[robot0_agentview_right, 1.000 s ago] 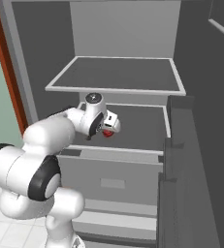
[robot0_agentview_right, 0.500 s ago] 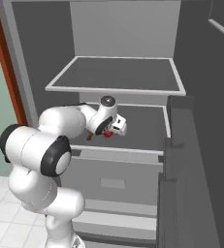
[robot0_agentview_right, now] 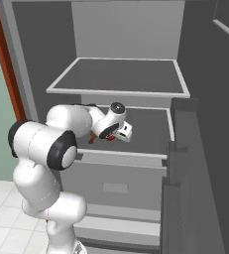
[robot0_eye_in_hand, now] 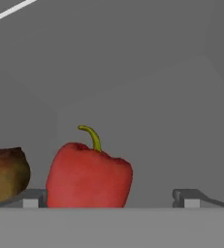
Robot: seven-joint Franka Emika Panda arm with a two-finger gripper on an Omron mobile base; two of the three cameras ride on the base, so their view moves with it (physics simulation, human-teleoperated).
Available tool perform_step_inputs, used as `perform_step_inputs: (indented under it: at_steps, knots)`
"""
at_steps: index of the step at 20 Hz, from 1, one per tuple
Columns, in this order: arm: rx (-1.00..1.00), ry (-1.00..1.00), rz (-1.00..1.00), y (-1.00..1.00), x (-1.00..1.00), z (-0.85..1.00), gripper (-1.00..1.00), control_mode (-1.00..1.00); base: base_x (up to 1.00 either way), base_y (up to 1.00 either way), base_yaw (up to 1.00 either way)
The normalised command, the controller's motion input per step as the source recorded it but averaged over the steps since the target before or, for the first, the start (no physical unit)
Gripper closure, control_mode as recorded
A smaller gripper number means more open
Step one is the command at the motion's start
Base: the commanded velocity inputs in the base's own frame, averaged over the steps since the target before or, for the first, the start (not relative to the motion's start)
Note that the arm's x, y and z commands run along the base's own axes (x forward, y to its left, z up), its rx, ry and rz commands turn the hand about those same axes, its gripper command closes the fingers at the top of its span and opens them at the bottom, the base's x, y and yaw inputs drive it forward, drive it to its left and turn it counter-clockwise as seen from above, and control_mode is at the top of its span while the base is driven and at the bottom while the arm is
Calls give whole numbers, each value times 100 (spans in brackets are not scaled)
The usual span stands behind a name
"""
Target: Take the cheese, chicken drumstick, and bell pepper from the fridge and place them on the plate on the dining counter to create an appetizer plate.
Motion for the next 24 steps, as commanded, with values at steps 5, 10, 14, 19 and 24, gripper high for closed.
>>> perform_step_inputs:
  at_steps: [5, 10, 14, 19, 24]
  knots:
    - [2, 1, -2, 5, 0, -26, -100, -100, 0, 0, 0]
    - [0, 2, -3, 20, 16, -13, -100, -100, 0, 0, 0]
    - [0, 3, -3, 22, 1, -24, -100, -100, 0, 0, 0]
    - [0, 4, -3, 22, 7, -24, 100, -100, 0, 0, 0]
    - [0, 2, -3, 17, 14, -11, 100, -100, 0, 0, 0]
